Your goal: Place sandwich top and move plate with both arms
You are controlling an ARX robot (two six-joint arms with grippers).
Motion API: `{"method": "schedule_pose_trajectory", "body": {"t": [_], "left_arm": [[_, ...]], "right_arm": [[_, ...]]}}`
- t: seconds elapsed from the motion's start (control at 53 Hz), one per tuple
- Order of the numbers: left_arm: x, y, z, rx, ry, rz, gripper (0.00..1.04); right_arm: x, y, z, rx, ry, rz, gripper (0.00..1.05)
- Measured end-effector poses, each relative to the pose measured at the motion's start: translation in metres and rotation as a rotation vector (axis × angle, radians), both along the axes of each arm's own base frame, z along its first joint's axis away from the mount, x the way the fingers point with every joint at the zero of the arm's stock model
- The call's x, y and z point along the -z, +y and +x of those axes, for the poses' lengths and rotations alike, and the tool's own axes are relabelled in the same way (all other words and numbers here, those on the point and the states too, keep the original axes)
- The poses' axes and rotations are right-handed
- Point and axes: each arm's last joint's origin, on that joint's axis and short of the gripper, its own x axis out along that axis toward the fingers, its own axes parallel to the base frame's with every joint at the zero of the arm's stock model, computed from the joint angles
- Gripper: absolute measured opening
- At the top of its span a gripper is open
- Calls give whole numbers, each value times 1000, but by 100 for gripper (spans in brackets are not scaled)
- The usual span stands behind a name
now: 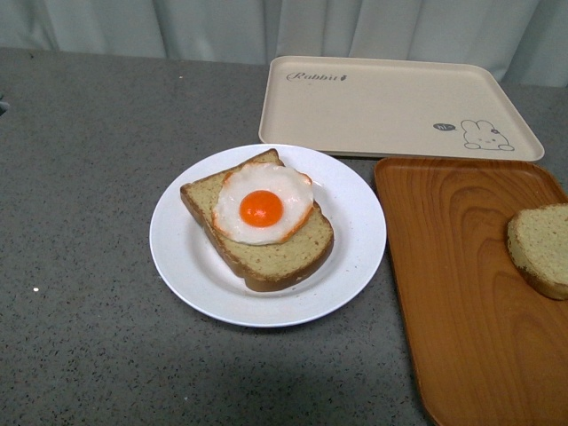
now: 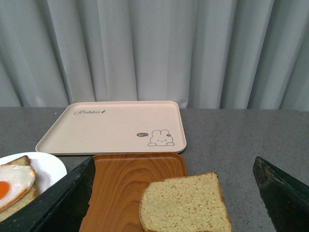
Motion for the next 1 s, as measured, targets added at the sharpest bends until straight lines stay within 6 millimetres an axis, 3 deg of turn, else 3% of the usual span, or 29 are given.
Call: {"method": "schedule_pose_trajectory", "body": {"t": [1.0], "left_arm": [[0, 0, 0, 0, 0, 0, 98]], "right_arm": [[0, 0, 0, 0, 0, 0, 96]]}}
